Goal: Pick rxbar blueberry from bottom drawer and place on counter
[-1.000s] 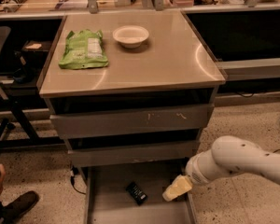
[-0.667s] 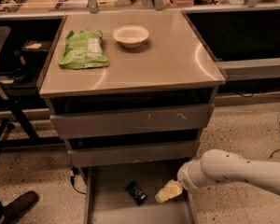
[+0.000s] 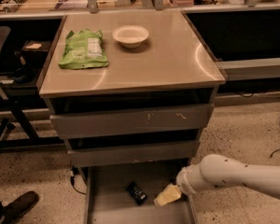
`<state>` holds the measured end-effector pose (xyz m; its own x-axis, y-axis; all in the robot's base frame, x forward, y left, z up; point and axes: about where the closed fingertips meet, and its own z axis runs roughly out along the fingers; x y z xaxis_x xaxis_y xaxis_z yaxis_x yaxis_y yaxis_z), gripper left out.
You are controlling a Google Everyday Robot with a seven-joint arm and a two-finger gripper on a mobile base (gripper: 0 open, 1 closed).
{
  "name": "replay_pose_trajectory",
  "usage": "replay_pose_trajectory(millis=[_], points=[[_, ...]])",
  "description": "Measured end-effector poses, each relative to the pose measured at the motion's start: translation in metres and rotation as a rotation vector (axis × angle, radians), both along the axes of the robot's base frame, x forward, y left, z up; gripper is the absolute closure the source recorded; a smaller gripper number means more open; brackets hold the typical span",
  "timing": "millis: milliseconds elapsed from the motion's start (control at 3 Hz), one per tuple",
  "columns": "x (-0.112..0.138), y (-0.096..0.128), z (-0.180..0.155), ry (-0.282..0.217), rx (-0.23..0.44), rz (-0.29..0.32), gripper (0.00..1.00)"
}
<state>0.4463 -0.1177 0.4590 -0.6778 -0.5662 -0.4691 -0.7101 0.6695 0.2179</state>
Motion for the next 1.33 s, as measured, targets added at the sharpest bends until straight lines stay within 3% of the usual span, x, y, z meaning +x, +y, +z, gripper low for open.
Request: replay_pose_trajectory(millis=[667,1000,1333], points=[[-0.010,0.039,-0.106,0.057,0.089,-0.078,0.00],[-0.009,0.039,-0.105,0.055,0.088,-0.076,0.00],[-0.009,0.057,-0.135,0.047,0.102,-0.062,0.00]])
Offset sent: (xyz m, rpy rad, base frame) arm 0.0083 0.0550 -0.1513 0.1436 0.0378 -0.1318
